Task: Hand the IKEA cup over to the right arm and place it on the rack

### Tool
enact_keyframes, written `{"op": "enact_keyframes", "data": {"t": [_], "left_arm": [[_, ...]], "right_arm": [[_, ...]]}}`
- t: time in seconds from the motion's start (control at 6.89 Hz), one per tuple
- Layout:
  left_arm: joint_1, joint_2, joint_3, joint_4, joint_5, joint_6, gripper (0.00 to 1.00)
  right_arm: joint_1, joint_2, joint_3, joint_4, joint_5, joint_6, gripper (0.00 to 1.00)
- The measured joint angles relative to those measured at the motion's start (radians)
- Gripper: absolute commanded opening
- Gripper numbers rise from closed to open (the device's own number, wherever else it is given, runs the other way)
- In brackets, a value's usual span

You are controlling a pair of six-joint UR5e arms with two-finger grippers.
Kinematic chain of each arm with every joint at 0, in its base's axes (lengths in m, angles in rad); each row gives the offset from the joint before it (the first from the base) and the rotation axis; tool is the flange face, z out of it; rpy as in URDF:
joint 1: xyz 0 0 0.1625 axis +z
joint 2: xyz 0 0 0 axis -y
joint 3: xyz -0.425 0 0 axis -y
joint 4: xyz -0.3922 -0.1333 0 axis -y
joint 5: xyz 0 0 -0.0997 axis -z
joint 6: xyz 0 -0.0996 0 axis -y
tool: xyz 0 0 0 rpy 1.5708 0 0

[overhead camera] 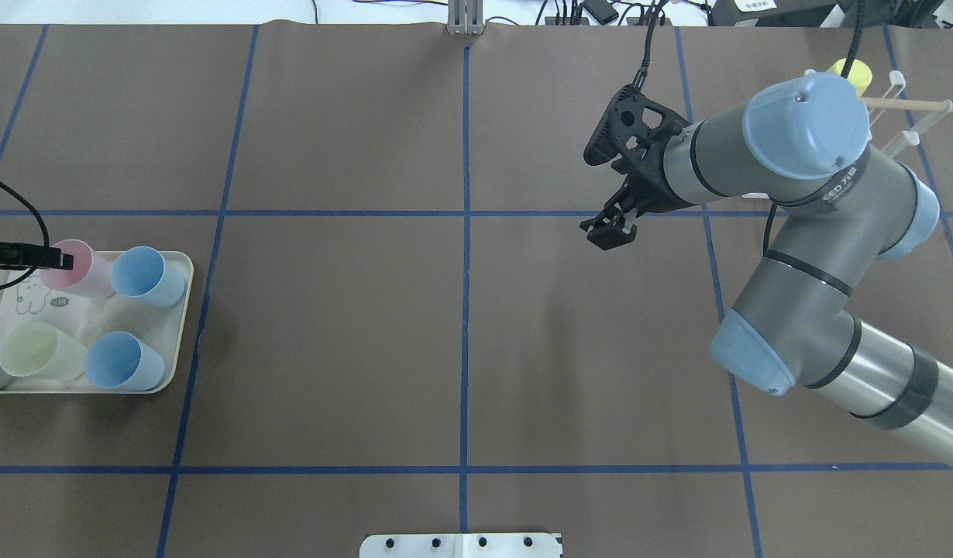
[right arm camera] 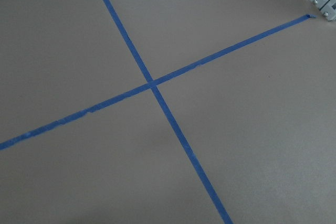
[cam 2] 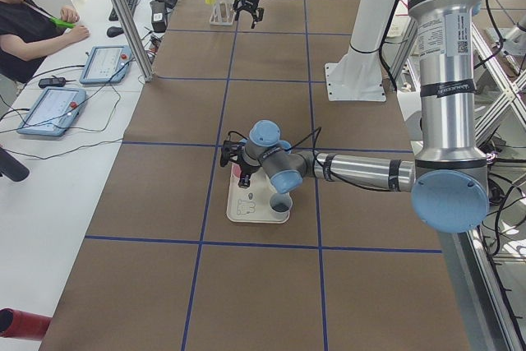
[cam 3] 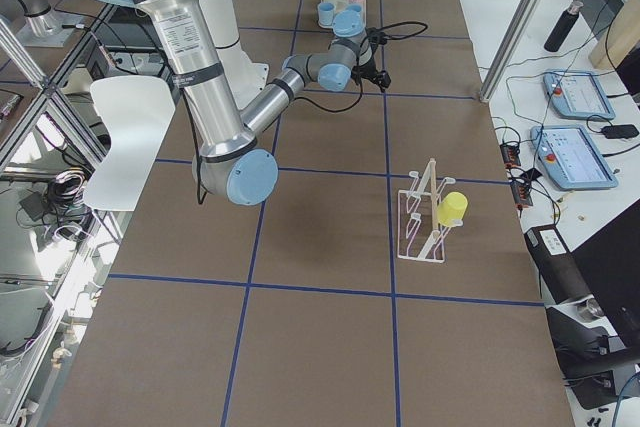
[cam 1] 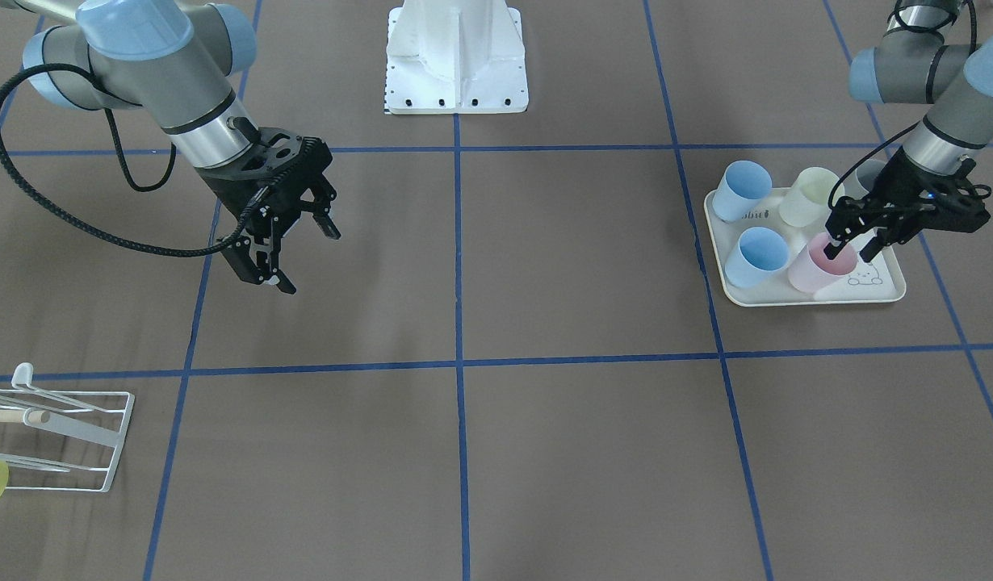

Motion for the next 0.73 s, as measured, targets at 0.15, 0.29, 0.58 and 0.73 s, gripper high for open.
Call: {"op": "enact_keyframes", "data": {"t": [0.15, 0.29, 0.58, 0.73], "left_arm": [[0.000, 0.003, 0.000, 0.000, 0.001, 0.000, 0.00], [-0.003, 0.005, 0.000, 0.001, 0.004, 0.001, 0.00], [-0.015, 0.013, -0.006, 0.002, 0.013, 0.009, 0.00], [-0.040, 0.026, -0.022, 0.004, 0.013, 0.020, 0.00]], "right_arm": [[-0.001, 0.000, 0.001, 0.000, 0.000, 0.000, 0.99], [-0.002, -0.001, 0.001, 0.000, 0.000, 0.000, 0.99], [-0.006, -0.002, 0.000, 0.000, 0.000, 0.000, 0.99], [-0.011, -0.002, -0.001, 0.001, 0.000, 0.000, 0.99]]}}
